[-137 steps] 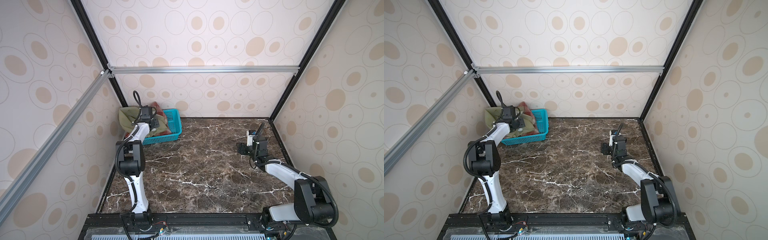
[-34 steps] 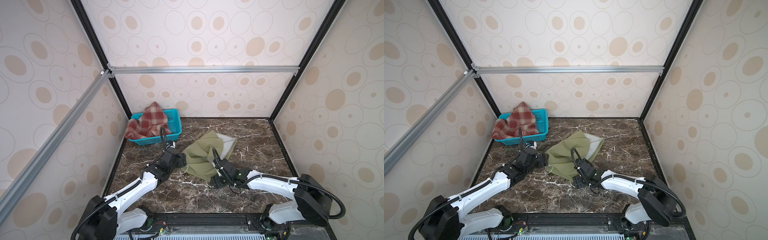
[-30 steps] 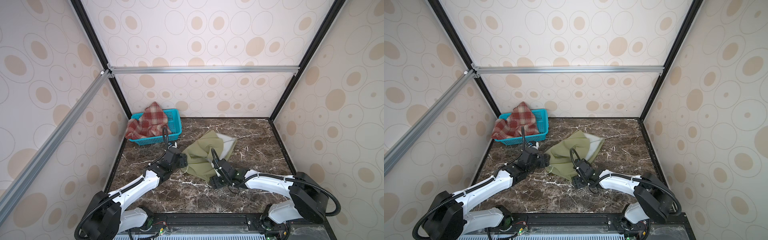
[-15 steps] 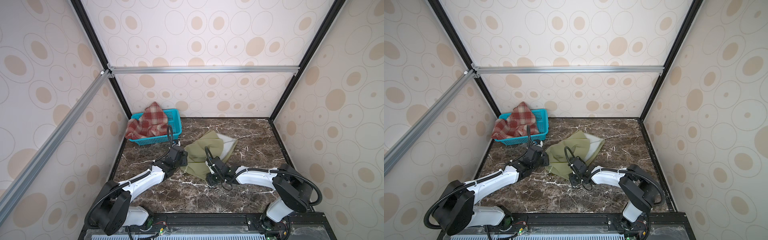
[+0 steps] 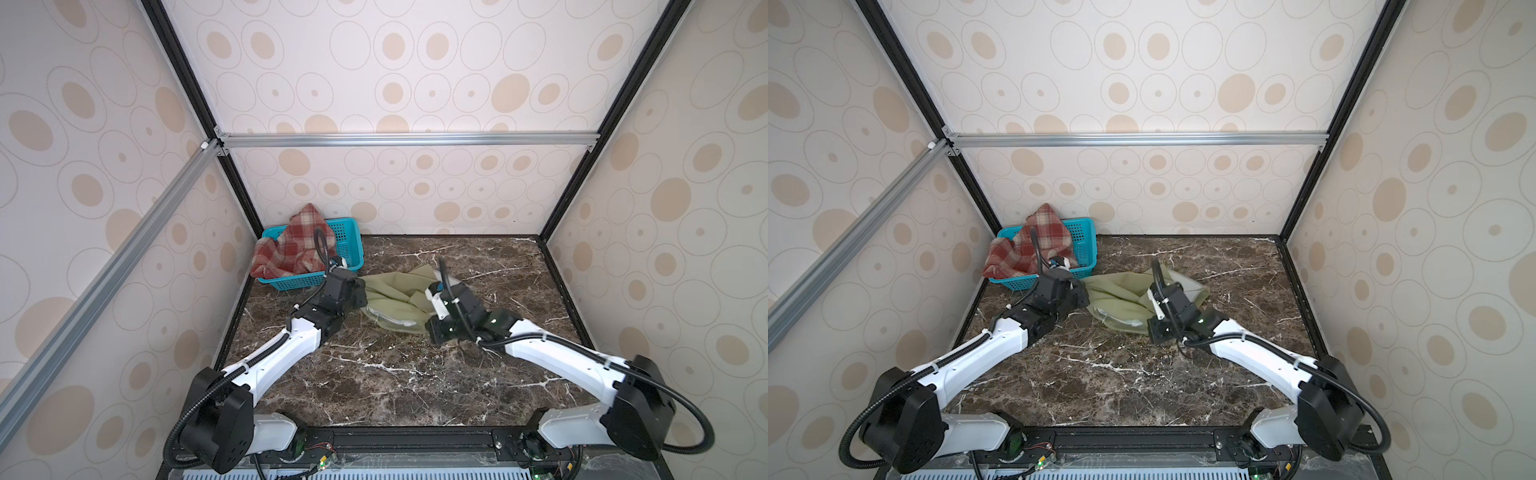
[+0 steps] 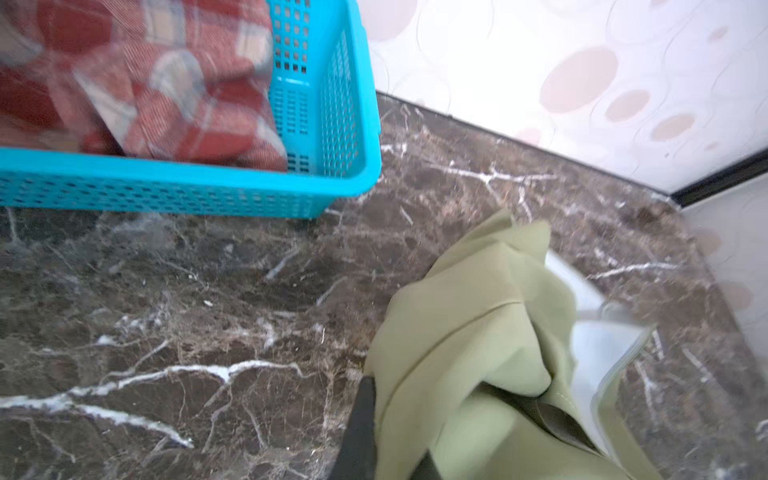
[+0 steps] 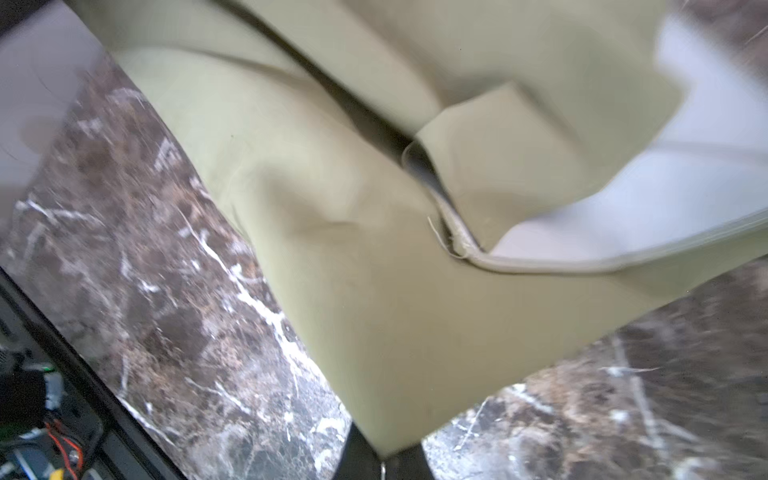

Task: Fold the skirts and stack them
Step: 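Lift the green skirt with both grippers, stretching it between them, then lay the stretched green skirt flat on the table with both grippers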

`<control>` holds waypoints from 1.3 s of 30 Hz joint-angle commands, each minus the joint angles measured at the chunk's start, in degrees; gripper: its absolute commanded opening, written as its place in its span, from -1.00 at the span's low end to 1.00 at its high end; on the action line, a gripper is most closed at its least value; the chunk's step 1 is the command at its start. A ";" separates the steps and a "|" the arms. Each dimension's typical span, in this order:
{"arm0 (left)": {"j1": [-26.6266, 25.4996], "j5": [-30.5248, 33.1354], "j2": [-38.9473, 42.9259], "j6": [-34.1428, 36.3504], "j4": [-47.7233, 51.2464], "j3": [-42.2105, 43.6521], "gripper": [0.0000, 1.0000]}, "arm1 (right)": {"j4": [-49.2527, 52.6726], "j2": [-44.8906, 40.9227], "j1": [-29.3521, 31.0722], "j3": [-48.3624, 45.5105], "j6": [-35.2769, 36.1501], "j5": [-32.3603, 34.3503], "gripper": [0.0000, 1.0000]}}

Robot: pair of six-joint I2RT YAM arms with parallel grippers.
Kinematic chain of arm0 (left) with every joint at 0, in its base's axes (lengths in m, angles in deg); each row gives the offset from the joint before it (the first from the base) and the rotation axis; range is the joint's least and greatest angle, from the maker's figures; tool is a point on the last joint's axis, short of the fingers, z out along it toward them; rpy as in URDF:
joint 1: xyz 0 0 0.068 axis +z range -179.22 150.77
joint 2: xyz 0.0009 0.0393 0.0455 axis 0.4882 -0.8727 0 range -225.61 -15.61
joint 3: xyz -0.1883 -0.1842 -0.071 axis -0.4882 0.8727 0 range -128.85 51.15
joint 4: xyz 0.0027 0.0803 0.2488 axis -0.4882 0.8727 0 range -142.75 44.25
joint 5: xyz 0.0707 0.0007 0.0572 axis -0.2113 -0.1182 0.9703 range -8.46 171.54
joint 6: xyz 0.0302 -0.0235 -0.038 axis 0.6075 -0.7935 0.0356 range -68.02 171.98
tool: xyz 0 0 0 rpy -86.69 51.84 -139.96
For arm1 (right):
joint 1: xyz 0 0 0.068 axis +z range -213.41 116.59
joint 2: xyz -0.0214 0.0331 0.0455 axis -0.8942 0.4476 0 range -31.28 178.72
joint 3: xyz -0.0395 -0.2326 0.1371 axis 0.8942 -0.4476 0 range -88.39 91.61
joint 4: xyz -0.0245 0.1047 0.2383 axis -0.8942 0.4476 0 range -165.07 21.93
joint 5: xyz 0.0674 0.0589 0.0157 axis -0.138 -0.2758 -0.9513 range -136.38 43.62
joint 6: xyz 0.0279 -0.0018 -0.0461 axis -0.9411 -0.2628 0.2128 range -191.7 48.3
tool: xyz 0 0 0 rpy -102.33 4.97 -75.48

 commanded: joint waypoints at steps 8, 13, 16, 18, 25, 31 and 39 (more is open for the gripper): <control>3.82 -5.98 5.19 -6.20 -4.29 -14.71 -1.00 | 12.36 -11.06 -5.82 19.63 8.96 -9.80 -1.00; 3.87 -7.45 5.05 -6.76 -5.38 -17.65 -1.00 | 13.15 -10.33 -6.13 21.05 10.51 -7.47 -1.00; 3.90 -6.11 3.46 -6.04 -7.60 -18.76 -1.00 | 12.20 -7.94 -9.11 21.54 11.78 -7.09 -1.00; 4.23 -6.03 0.81 -5.76 -9.14 -20.58 -1.00 | 10.71 -5.69 -12.52 22.09 12.19 -8.63 -1.00; 5.46 -11.30 -16.43 -6.29 -12.65 -36.15 -1.00 | 6.79 4.61 -24.12 28.72 14.83 -10.02 -1.00; 5.88 -14.95 -27.39 -8.04 -15.73 -50.06 -1.00 | 8.13 9.73 -27.44 39.10 18.02 -7.66 -1.00; 5.78 -16.73 -18.11 -11.72 -29.01 -29.76 -1.00 | 3.31 1.28 -27.22 26.57 16.49 -13.05 -1.00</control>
